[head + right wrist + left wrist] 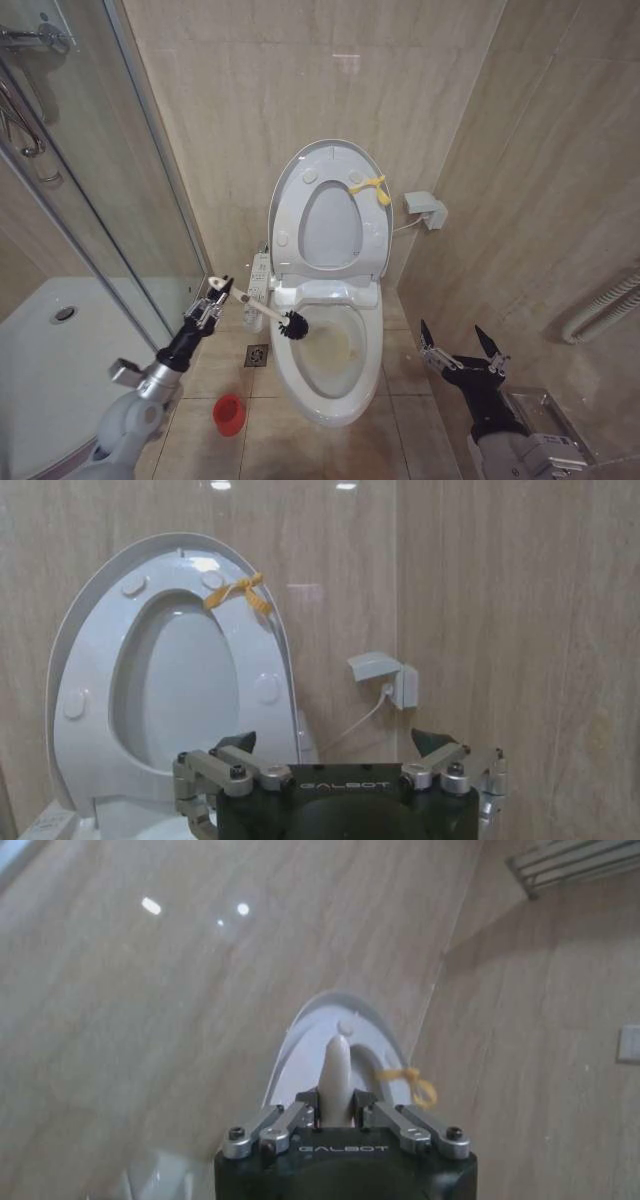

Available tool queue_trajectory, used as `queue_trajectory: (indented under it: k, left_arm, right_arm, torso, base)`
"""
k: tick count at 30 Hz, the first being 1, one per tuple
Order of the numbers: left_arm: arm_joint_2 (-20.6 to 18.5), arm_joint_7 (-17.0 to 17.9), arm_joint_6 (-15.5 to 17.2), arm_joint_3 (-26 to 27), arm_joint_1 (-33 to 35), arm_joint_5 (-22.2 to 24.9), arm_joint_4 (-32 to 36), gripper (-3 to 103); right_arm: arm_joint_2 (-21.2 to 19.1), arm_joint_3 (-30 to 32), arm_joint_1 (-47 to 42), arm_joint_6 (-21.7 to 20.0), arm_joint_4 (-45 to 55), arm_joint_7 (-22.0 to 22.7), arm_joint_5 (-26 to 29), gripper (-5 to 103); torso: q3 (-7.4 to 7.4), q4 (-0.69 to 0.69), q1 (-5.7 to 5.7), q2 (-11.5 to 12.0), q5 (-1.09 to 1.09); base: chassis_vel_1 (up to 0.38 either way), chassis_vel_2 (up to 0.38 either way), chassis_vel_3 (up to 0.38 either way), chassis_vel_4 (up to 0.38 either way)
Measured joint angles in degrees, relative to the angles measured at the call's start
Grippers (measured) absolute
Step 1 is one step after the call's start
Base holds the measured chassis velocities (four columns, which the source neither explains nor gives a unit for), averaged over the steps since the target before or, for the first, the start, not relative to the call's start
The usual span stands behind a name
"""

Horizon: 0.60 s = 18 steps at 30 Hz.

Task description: Open the toilet lid, clean the toilet bowl with a toilet brush, close the toilet lid, and flush.

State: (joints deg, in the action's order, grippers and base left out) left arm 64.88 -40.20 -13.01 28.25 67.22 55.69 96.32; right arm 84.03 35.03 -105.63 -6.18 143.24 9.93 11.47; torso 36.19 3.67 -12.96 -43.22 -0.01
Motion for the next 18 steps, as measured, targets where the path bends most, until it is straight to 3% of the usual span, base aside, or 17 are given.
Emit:
queue_trajectory:
  k: [10, 18]
  left_arm:
    - [3.3, -0.8, -2.3, -8.6, -12.7, -3.0, -15.5, 22]
    - [5.3, -0.4, -3.6, -12.7, -16.8, -7.2, -23.0, 22]
  right_arm:
    - [0.0, 0.0, 0.0, 0.0, 0.0, 0.0, 0.0, 100]
    - [0.0, 0.0, 0.0, 0.0, 0.0, 0.0, 0.0, 100]
  torso:
    - [0.0, 0.01, 0.0, 0.0, 0.02]
    - [-0.01, 0.0, 0.0, 0.0, 0.02]
  base:
    - [0.0, 0.0, 0.0, 0.0]
    - [0.0, 0.0, 0.0, 0.0]
